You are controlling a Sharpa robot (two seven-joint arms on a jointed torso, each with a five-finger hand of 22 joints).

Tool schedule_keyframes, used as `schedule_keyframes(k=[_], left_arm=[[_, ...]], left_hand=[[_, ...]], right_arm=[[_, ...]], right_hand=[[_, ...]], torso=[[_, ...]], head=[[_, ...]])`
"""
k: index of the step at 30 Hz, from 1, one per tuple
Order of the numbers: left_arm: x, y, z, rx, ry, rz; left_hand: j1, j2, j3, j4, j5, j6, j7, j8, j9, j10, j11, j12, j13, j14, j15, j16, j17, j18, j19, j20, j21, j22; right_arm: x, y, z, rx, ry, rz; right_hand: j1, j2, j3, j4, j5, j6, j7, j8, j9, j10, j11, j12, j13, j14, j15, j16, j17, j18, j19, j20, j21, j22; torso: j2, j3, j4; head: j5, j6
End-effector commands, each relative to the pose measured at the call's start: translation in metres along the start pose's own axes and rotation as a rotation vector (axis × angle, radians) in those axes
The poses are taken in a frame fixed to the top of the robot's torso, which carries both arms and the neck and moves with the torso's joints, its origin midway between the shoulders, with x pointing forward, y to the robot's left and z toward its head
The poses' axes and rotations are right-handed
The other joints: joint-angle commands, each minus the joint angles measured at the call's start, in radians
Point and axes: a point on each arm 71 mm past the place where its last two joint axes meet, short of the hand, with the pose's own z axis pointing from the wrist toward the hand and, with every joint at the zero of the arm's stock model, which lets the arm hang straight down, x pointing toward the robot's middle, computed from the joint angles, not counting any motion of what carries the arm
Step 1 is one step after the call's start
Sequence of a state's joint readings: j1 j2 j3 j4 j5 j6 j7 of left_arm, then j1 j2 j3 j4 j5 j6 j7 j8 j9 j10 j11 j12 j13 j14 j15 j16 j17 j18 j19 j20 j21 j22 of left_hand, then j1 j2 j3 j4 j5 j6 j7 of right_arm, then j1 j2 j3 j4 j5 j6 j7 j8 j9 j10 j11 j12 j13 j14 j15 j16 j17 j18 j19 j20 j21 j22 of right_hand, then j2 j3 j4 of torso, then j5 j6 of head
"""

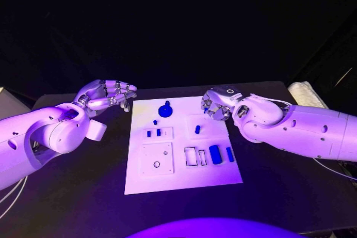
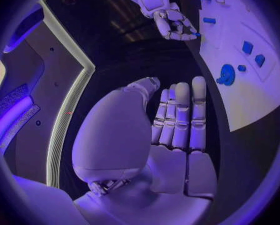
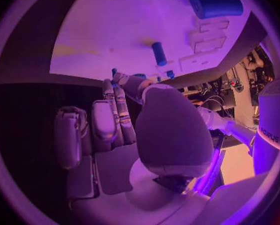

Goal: Assemble the parts on the task board

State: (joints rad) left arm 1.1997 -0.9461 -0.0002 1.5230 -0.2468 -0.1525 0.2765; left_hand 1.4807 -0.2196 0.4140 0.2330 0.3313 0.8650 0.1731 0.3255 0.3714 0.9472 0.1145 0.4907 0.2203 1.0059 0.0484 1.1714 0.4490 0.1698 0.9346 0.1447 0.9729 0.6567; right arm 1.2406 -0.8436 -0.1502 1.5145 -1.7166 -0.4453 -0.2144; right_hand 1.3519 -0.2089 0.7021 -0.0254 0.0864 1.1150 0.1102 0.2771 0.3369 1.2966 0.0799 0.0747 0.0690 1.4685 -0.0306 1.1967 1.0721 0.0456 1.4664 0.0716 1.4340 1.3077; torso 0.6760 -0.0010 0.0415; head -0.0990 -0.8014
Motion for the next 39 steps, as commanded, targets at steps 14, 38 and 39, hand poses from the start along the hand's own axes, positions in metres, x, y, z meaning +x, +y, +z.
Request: schedule_keyframes(k=[14, 38, 39], left_arm=[[0.003, -0.001, 0.002, 0.009, 0.003, -0.011], [0.01, -0.001, 0.009, 0.019, 0.025, -0.027], [0.01, -0.001, 0.009, 0.018, 0.026, -0.027]], left_hand=[[0.01, -0.001, 0.006, -0.001, 0.0, -0.002, 0.007, 0.007, -0.002, 0.004, 0.001, -0.005, -0.002, 0.005, -0.002, -0.001, 0.001, 0.014, 0.008, 0.001, 0.006, 0.002], [0.009, -0.001, 0.007, -0.001, 0.0, -0.003, 0.008, 0.008, -0.003, 0.004, 0.002, -0.005, -0.003, 0.003, -0.001, -0.003, 0.002, 0.014, 0.006, 0.001, 0.008, 0.004], [0.009, -0.001, 0.007, -0.001, 0.0, -0.003, 0.008, 0.008, -0.003, 0.004, 0.002, -0.005, -0.003, 0.003, -0.001, -0.003, 0.002, 0.014, 0.006, 0.001, 0.008, 0.004]], right_arm=[[0.005, 0.079, -0.012, -0.185, -0.029, 0.161], [0.062, 0.145, -0.014, -0.323, 0.091, 0.161], [0.062, 0.145, -0.014, -0.323, 0.092, 0.16]], right_hand=[[0.007, 0.02, 0.001, -0.007, -0.004, -0.001, 0.002, 0.008, 0.004, 0.046, -0.038, -0.004, 0.026, 0.015, -0.006, 0.008, 0.003, -0.008, 0.027, -0.003, 0.007, 0.129], [0.006, 0.024, 0.004, -0.012, -0.013, -0.005, 0.005, 0.008, 0.009, 0.043, -0.036, -0.008, 0.027, 0.015, -0.004, 0.01, 0.002, -0.007, 0.025, -0.002, 0.005, 0.126], [0.006, 0.024, 0.004, -0.012, -0.013, -0.005, 0.005, 0.008, 0.009, 0.043, -0.036, -0.008, 0.027, 0.015, -0.004, 0.01, 0.002, -0.007, 0.025, -0.002, 0.005, 0.126]], torso=[[0.001, -0.0026, 0.0009], [0.001, -0.0026, 0.0041], [0.001, -0.0022, 0.0043]], head=[[0.05, -0.001], [0.139, -0.04], [0.14, -0.041]])
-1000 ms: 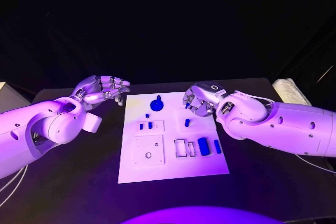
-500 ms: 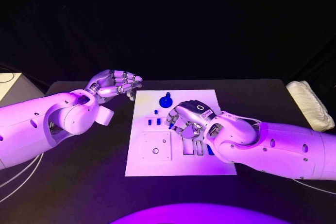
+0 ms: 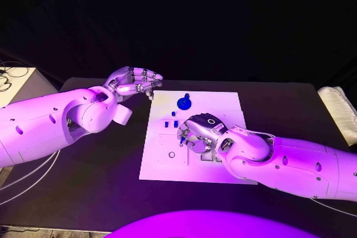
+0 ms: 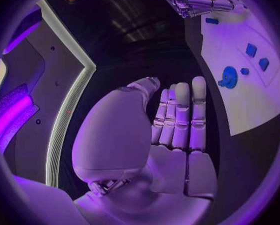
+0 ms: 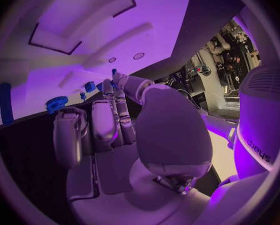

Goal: Assemble the parts on the task board

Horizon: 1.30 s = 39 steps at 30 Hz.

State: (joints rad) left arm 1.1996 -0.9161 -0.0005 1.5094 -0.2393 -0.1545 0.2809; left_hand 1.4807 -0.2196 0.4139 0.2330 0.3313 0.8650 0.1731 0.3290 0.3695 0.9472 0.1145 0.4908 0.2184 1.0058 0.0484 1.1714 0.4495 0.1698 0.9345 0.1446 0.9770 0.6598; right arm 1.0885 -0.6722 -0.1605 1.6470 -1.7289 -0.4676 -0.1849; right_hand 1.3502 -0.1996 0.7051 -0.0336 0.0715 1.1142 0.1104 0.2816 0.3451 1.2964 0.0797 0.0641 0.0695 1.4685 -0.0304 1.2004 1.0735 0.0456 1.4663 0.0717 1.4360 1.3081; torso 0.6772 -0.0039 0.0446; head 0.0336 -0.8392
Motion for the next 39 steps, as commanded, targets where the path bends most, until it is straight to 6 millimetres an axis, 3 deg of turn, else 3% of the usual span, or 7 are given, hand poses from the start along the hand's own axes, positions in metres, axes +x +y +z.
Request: schedule_keyframes(k=[1, 39], left_arm=[[0.0021, -0.0014, 0.0009, 0.011, 0.015, -0.016], [0.0003, -0.0006, 0.0005, 0.003, 0.013, -0.016]], left_hand=[[0.009, -0.001, 0.007, -0.001, 0.0, -0.003, 0.008, 0.004, -0.001, 0.004, 0.002, -0.005, -0.001, 0.003, -0.001, -0.003, 0.001, 0.014, 0.006, 0.001, 0.004, 0.001], [0.009, 0.0, 0.008, 0.0, 0.0, -0.005, 0.009, 0.003, -0.002, 0.002, 0.003, -0.007, -0.002, 0.001, 0.0, -0.003, 0.001, 0.014, 0.005, 0.001, 0.006, 0.002]], right_arm=[[0.0025, 0.0026, 0.0005, -0.025, 0.017, -0.039], [0.0118, -0.0007, 0.0045, -0.016, 0.064, -0.087]], right_hand=[[0.007, 0.014, 0.001, -0.003, 0.002, -0.005, 0.005, 0.003, 0.001, 0.043, -0.036, 0.003, 0.027, 0.015, -0.004, 0.006, 0.0, -0.007, 0.025, -0.002, 0.003, 0.126], [0.007, 0.015, 0.002, -0.006, 0.001, -0.005, 0.006, 0.004, 0.003, 0.043, -0.035, 0.002, 0.028, 0.015, -0.004, 0.008, 0.0, -0.007, 0.025, -0.002, 0.003, 0.126]], torso=[[0.0, 0.0012, 0.0004], [0.0, 0.0006, 0.0007]], head=[[0.009, -0.004], [0.031, -0.024]])
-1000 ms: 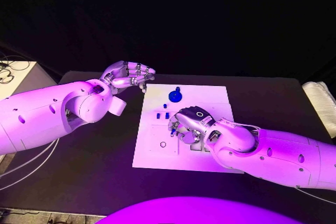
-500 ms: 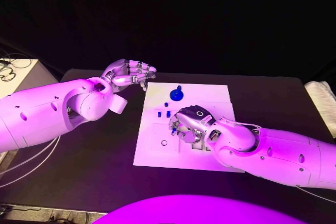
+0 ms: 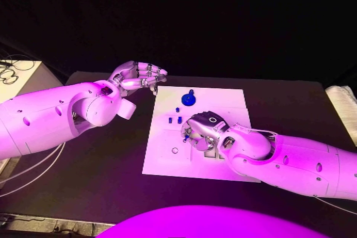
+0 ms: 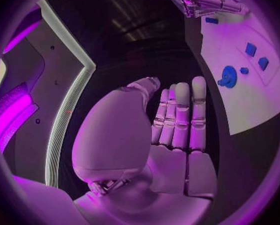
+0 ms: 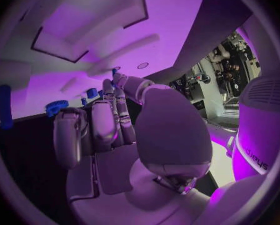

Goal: Assemble the parts on the task board

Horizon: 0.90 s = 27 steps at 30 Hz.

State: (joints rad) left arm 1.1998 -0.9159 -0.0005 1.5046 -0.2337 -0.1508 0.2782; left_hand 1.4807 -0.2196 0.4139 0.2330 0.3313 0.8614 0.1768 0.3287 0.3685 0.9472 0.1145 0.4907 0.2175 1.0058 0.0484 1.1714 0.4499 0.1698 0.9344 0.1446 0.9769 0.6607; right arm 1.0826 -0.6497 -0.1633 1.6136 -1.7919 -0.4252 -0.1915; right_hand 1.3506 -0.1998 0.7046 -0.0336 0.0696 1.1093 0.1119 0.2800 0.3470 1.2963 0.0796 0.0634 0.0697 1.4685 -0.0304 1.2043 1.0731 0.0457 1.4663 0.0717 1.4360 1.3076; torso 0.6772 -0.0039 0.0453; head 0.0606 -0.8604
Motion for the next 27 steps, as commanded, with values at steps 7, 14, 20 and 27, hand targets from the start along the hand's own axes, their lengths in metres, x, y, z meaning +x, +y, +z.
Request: schedule_keyframes(k=[7, 14, 20, 27], left_arm=[[0.0016, -0.0011, 0.0002, 0.006, 0.015, -0.011], [0.0011, -0.0008, 0.0001, 0.003, 0.014, -0.01], [0.0002, -0.0003, 0.0, -0.001, 0.012, -0.01], [-0.001, -0.0001, 0.0, -0.002, 0.007, -0.008]], left_hand=[[0.009, 0.0, 0.008, 0.0, 0.0, -0.001, 0.005, 0.003, -0.001, 0.002, 0.003, -0.007, -0.001, 0.001, 0.0, -0.003, 0.001, 0.014, 0.005, 0.001, 0.006, 0.002], [0.01, 0.001, 0.01, -0.001, 0.0, -0.003, 0.006, 0.003, -0.002, 0.001, 0.003, -0.007, -0.002, 0.0, 0.0, -0.004, 0.002, 0.014, 0.003, 0.001, 0.008, 0.004], [0.01, 0.001, 0.01, -0.001, 0.0, -0.003, 0.006, 0.003, -0.002, 0.001, 0.003, -0.007, -0.002, 0.0, 0.0, -0.004, 0.002, 0.014, 0.003, 0.001, 0.008, 0.004], [0.01, 0.001, 0.01, -0.001, 0.0, -0.003, 0.006, 0.003, -0.002, 0.001, 0.003, -0.007, -0.002, 0.0, 0.0, -0.004, 0.002, 0.014, 0.003, 0.001, 0.008, 0.004]], right_arm=[[0.0051, 0.0011, 0.0003, -0.005, 0.03, -0.018], [0.0054, 0.0021, 0.0002, -0.007, 0.031, -0.017], [0.0047, 0.0043, -0.0007, -0.012, 0.023, -0.011], [0.0029, 0.0047, -0.0018, -0.007, -0.007, -0.006]], right_hand=[[0.007, 0.015, 0.002, -0.006, 0.003, -0.001, 0.005, 0.005, 0.002, 0.043, -0.035, 0.003, 0.027, 0.015, -0.004, 0.004, 0.001, -0.007, 0.025, -0.002, 0.003, 0.127], [0.007, 0.015, 0.002, -0.006, 0.003, -0.001, 0.005, 0.005, 0.002, 0.043, -0.035, 0.003, 0.027, 0.015, -0.004, 0.004, 0.001, -0.007, 0.025, -0.002, 0.003, 0.127], [0.007, 0.015, 0.002, -0.006, 0.003, -0.001, 0.005, 0.005, 0.002, 0.043, -0.035, 0.003, 0.027, 0.015, -0.004, 0.004, 0.001, -0.007, 0.025, -0.002, 0.003, 0.127], [0.006, 0.016, 0.004, -0.009, 0.005, -0.001, 0.005, 0.006, 0.004, 0.044, -0.035, 0.003, 0.028, 0.015, -0.003, 0.005, 0.0, -0.007, 0.025, -0.001, 0.004, 0.128]], torso=[[0.0, 0.0002, -0.0011], [0.0, 0.0007, -0.0013], [-0.001, 0.0004, -0.0008], [-0.001, 0.0004, -0.001]], head=[[0.006, -0.006], [0.007, -0.006], [0.009, -0.006], [0.009, -0.006]])
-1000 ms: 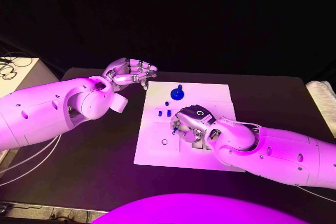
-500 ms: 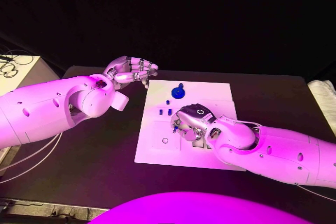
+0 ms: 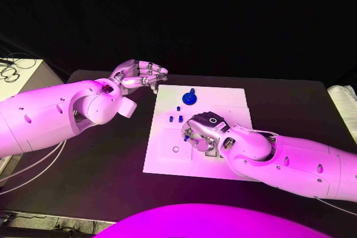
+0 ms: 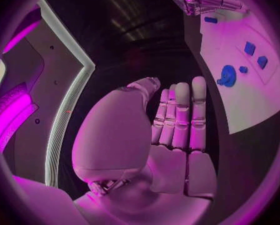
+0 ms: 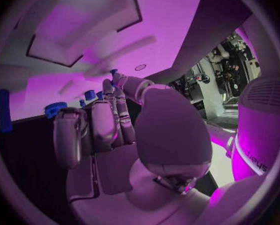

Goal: Assemble the parts on the task board

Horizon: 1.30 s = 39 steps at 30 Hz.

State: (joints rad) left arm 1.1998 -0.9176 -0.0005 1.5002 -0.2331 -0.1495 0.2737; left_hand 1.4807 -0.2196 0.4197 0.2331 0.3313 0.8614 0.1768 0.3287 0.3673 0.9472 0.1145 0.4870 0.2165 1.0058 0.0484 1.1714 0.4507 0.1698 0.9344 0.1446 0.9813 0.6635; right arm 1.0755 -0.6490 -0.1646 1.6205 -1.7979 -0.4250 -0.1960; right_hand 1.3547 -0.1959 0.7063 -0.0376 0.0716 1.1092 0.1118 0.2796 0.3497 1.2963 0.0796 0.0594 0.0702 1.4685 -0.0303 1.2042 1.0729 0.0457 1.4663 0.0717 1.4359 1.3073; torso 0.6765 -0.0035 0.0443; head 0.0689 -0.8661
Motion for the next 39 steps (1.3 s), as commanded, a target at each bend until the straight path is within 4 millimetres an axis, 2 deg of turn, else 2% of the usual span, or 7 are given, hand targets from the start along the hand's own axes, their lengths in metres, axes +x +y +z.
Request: schedule_keyframes(k=[1, 28, 31, 34, 35, 39], left_arm=[[0.0012, -0.0009, 0.0004, 0.005, 0.011, -0.009], [0.0018, -0.0007, 0.0004, 0.002, 0.016, -0.011], [0.0017, -0.0007, 0.0004, 0.001, 0.016, -0.01], [0.0016, -0.0006, 0.0004, 0.0, 0.016, -0.01], [0.0015, -0.0006, 0.0004, 0.0, 0.016, -0.01], [0.0012, -0.0004, 0.0004, -0.001, 0.015, -0.01]], left_hand=[[0.01, 0.001, 0.004, -0.001, 0.0, -0.003, 0.006, 0.003, -0.001, 0.001, 0.003, -0.003, -0.001, 0.0, 0.0, -0.004, 0.001, 0.014, 0.003, 0.001, 0.004, 0.001], [0.01, 0.001, 0.004, -0.001, 0.0, -0.003, 0.006, 0.003, -0.001, 0.002, 0.003, -0.004, -0.001, 0.0, 0.001, -0.004, 0.001, 0.014, 0.002, 0.001, 0.005, 0.002], [0.011, 0.002, 0.005, -0.001, -0.001, -0.003, 0.006, 0.004, -0.002, 0.002, 0.003, -0.003, -0.002, 0.0, 0.001, -0.004, 0.002, 0.014, 0.001, 0.001, 0.006, 0.004], [0.011, 0.002, 0.005, -0.001, -0.001, -0.003, 0.006, 0.004, -0.002, 0.002, 0.003, -0.003, -0.002, 0.0, 0.001, -0.004, 0.002, 0.014, 0.001, 0.001, 0.006, 0.004], [0.011, 0.002, 0.005, -0.001, -0.001, -0.003, 0.006, 0.004, -0.002, 0.002, 0.003, -0.003, -0.002, 0.0, 0.001, -0.004, 0.002, 0.014, 0.001, 0.001, 0.006, 0.004], [0.011, 0.002, 0.005, -0.001, -0.001, -0.003, 0.006, 0.004, -0.002, 0.002, 0.003, -0.003, -0.002, 0.0, 0.001, -0.004, 0.002, 0.014, 0.001, 0.001, 0.006, 0.004]], right_arm=[[-0.0004, 0.0011, -0.0006, -0.001, -0.014, -0.009], [0.0093, 0.0038, 0.0039, 0.013, 0.074, -0.052], [0.0091, 0.0042, 0.004, 0.004, 0.064, -0.04], [0.0089, 0.004, 0.0039, -0.002, 0.054, -0.029], [0.0088, 0.0039, 0.0038, -0.003, 0.052, -0.026], [0.0085, 0.0037, 0.0034, -0.006, 0.045, -0.014]], right_hand=[[0.002, 0.012, 0.002, -0.005, 0.003, -0.001, 0.005, 0.006, 0.001, 0.044, -0.035, 0.007, 0.028, 0.015, -0.003, 0.005, 0.0, -0.007, 0.025, -0.001, 0.004, 0.128], [-0.002, 0.01, 0.001, -0.008, 0.003, -0.003, 0.006, 0.006, 0.004, 0.041, -0.033, 0.005, 0.028, 0.013, -0.002, 0.001, -0.007, -0.006, 0.022, 0.0, -0.002, 0.123], [-0.019, 0.003, -0.006, -0.005, 0.001, -0.015, 0.01, 0.001, 0.007, 0.023, -0.028, 0.001, 0.025, 0.011, 0.002, 0.002, -0.01, -0.004, 0.018, 0.003, -0.007, 0.119], [-0.05, -0.021, -0.025, 0.005, -0.005, -0.04, 0.016, -0.015, 0.006, -0.012, -0.018, 0.0, 0.016, 0.01, 0.011, 0.007, -0.009, -0.001, 0.007, 0.01, -0.021, 0.106], [-0.071, -0.04, -0.035, 0.014, -0.008, -0.059, 0.02, -0.028, 0.003, -0.049, -0.011, 0.0, 0.007, 0.008, 0.018, 0.007, -0.013, 0.007, -0.01, 0.016, -0.048, 0.081], [-0.083, -0.056, -0.043, 0.02, -0.008, -0.068, 0.023, -0.038, 0.003, -0.091, -0.001, 0.001, -0.002, -0.002, 0.025, -0.005, -0.033, 0.015, -0.031, 0.024, -0.081, 0.052]], torso=[[0.0, -0.0003, 0.0002], [0.001, -0.0005, 0.0], [0.0, -0.0007, -0.0005], [0.0, -0.0011, -0.0008], [0.0, -0.0011, -0.0007], [0.0, -0.0012, -0.0004]], head=[[0.001, -0.001], [0.001, -0.007], [0.001, -0.007], [0.0, -0.007], [0.0, -0.007], [0.001, -0.007]])
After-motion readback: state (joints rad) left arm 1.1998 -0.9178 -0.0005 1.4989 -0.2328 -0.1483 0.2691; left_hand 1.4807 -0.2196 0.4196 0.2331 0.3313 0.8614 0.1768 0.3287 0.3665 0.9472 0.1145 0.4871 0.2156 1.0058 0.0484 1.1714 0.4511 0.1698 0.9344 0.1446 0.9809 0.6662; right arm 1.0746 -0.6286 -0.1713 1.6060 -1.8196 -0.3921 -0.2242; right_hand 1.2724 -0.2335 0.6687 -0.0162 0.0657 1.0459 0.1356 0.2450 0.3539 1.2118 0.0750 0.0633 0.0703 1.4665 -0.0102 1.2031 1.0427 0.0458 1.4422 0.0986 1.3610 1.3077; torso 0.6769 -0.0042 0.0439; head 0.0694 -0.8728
